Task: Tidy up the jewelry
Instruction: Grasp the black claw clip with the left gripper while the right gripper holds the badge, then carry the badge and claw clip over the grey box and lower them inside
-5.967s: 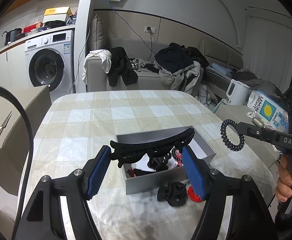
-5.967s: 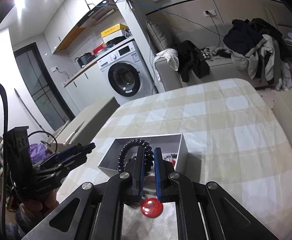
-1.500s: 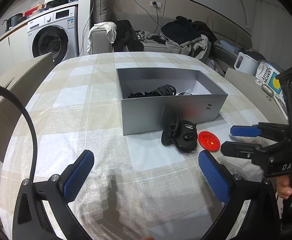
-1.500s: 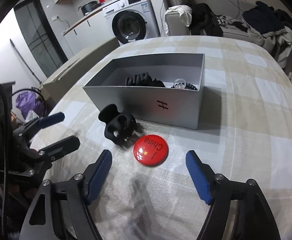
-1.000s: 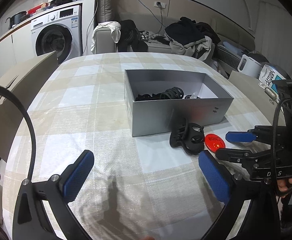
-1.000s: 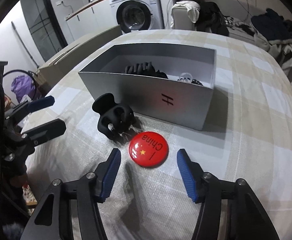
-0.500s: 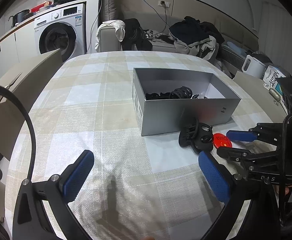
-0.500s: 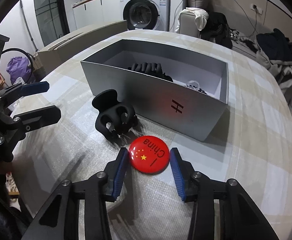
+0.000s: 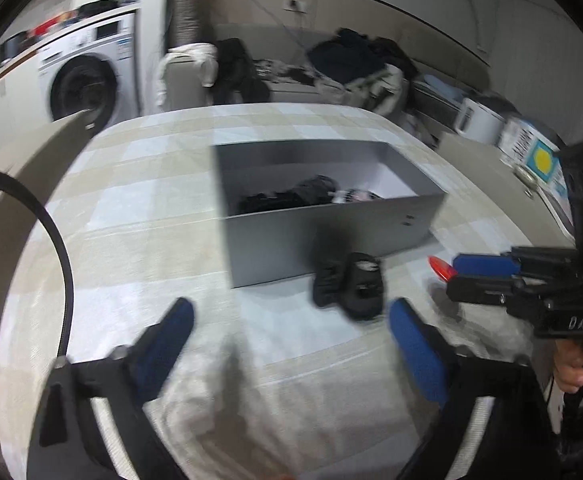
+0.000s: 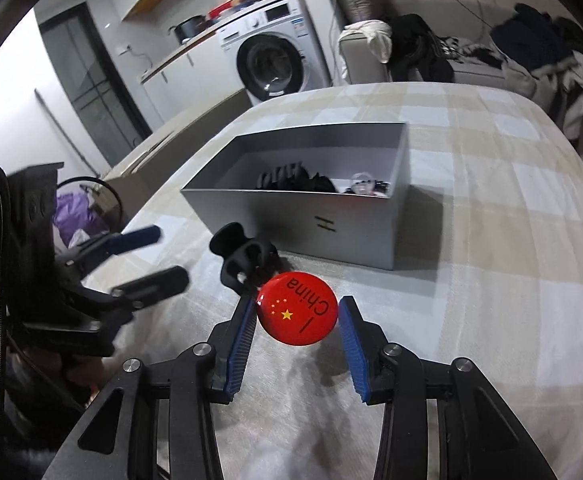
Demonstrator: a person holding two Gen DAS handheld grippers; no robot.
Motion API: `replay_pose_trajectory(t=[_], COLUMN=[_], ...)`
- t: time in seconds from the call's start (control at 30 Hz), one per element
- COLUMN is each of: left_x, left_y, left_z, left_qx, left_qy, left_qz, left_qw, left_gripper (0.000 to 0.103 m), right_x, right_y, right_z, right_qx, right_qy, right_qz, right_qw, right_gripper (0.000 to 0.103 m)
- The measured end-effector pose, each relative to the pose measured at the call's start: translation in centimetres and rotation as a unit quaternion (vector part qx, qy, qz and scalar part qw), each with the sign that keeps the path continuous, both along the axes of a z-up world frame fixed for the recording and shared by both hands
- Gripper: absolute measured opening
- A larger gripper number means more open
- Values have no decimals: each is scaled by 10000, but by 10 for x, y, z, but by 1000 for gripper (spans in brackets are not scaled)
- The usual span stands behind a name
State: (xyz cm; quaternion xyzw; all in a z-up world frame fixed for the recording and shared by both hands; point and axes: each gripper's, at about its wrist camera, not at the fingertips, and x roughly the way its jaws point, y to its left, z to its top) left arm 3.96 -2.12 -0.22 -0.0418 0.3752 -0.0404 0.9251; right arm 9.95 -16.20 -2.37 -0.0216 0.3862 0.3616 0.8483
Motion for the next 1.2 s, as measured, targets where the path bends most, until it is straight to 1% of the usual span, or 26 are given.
replay_pose_trajectory(t=[0.03,0.13,0.27,0.33,0.37,0.4,0.47,0.5,0.53,0.67,0.93,1.07,1.2], left_x=[4,12,17,22,23,24,28,28,28,19,5,2,-2], left_y=[-5,-17,-25,-28,-28,-29,-28,-28,-27,-26,-22,-18,-14], left_z=[-2,-5,-2,-3,-4,-5,-7,-8,-9,-4,6,18,32], left_qx=[56,299,237,283,316,333,335,338,323,178,79,-61,-94], left_qy=[52,85,63,67,89,116,200,240,237,157,-32,-209,-443], left_qz=[-84,-223,-439,-490,-504,-515,-521,-527,-546,-647,-499,-409,-343], left_qw=[9999,9993,9987,9984,9982,9981,9979,9978,9977,9976,9987,9989,9984], left_gripper=[81,80,80,79,70,65,46,41,39,39,39,39,39], right_x=[0,1,2,1,1,1,1,1,1,1,-5,-9,-14], right_y=[-3,-9,-15,-16,-17,-18,-19,-19,-20,-19,-14,-12,-13], right_z=[1,3,5,6,6,6,7,7,7,8,15,23,37], right_qx=[36,101,122,137,140,141,147,151,156,174,247,420,599], right_qy=[8,26,24,25,21,20,20,23,23,15,-70,-159,-299], right_qz=[-46,-119,-181,-197,-213,-222,-243,-245,-245,-242,-122,-97,-148], right_qw=[10000,9999,9998,9997,9997,9997,9996,9996,9996,9996,9996,9989,9976], right_gripper=[41,41,41,41,41,41,41,41,41,41,41,41,41])
